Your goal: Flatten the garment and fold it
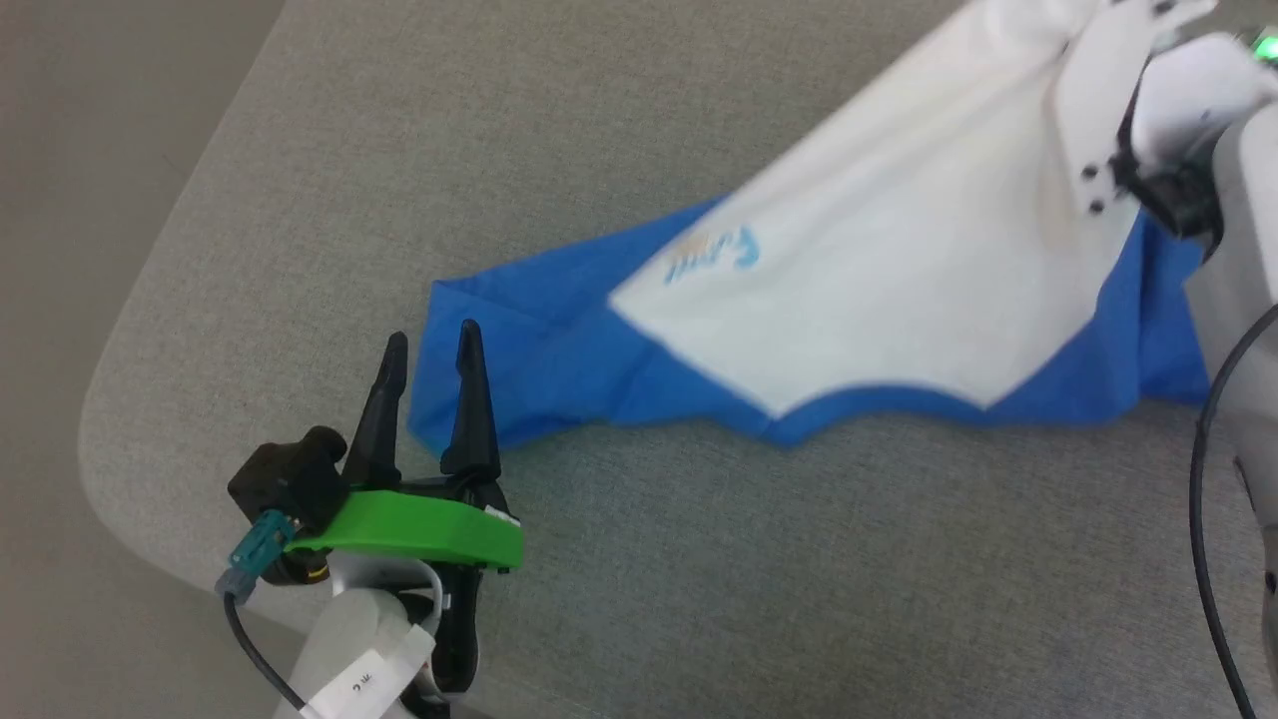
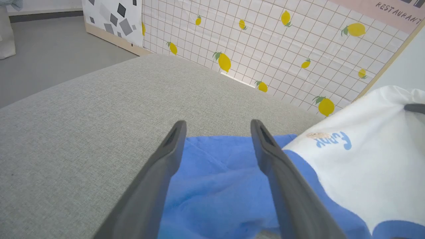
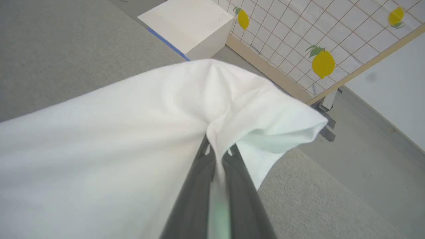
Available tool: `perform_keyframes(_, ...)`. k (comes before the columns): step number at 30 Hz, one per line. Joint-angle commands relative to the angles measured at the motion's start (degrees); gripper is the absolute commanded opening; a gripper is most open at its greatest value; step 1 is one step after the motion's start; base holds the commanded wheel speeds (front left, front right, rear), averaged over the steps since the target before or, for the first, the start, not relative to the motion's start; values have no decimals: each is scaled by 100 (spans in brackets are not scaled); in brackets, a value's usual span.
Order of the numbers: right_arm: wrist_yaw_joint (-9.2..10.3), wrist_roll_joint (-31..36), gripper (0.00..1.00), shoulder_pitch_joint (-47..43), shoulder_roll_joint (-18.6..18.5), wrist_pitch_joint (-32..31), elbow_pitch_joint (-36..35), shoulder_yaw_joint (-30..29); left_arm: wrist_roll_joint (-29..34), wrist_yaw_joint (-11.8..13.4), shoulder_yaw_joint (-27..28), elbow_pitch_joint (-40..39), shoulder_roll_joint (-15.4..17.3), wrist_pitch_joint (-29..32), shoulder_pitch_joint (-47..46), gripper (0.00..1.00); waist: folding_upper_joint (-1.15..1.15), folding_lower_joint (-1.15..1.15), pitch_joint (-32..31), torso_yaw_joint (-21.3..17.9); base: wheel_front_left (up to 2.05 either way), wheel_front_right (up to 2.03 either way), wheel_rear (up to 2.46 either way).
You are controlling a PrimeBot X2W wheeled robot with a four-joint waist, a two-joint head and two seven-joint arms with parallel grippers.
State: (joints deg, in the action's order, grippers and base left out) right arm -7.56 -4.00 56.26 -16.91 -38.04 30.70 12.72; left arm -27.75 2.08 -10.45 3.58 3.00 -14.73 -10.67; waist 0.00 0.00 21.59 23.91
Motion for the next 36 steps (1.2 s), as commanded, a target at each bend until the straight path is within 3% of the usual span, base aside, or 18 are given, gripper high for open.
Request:
perform_keyframes(1, 8, 259, 0, 105, 65, 259, 148, -143, -49, 13, -22, -16, -13, -27, -74, 100, 0, 0, 66, 52, 0, 0, 0)
perform_keyframes(3, 8, 528, 0, 131, 188, 359, 471, -364, -53, 19, -33, -12, -13, -27, -69, 100, 0, 0, 71, 60, 0, 0, 0)
perform_keyframes(4, 8, 607, 6, 119, 254, 320, 626, -432, -53, 22, -36, -4, -13, -27, -63, 100, 0, 0, 56, 58, 0, 0, 0)
perform_keyframes(5, 8, 687, 100, 119, 323, 349, 751, -473, -51, 28, -36, 9, -13, -27, -51, 100, 0, 0, 28, 50, 0, 0, 0)
perform_keyframes(10, 8, 605, 100, 159, 564, 990, 940, -774, 14, 18, 36, 62, -13, -27, 9, 100, 0, 0, -193, -72, 0, 0, 0)
perform_keyframes(15, 8, 184, 100, -59, 702, 2063, 640, -1012, 140, -42, 174, 133, -13, -27, 91, 100, 0, 0, -617, -322, 0, 0, 0)
perform_keyframes(22, 8, -432, 100, -1391, 812, 2901, -215, -1142, 303, -172, 395, 313, -13, -27, 320, 100, 0, 0, -1200, -783, 0, 0, 0)
perform_keyframes(31, 8, -700, 100, -3760, 1196, 2728, -1520, -1818, 225, -173, 442, 422, -13, -27, 590, 100, 0, 0, -1526, -1203, 0, 0, 0)
perform_keyframes(36, 8, -695, 100, -4499, 1347, 2461, -2101, -2077, -87, 2, 290, 772, -13, 185, 646, 100, 0, 0, -1496, -1371, 0, 0, 0)
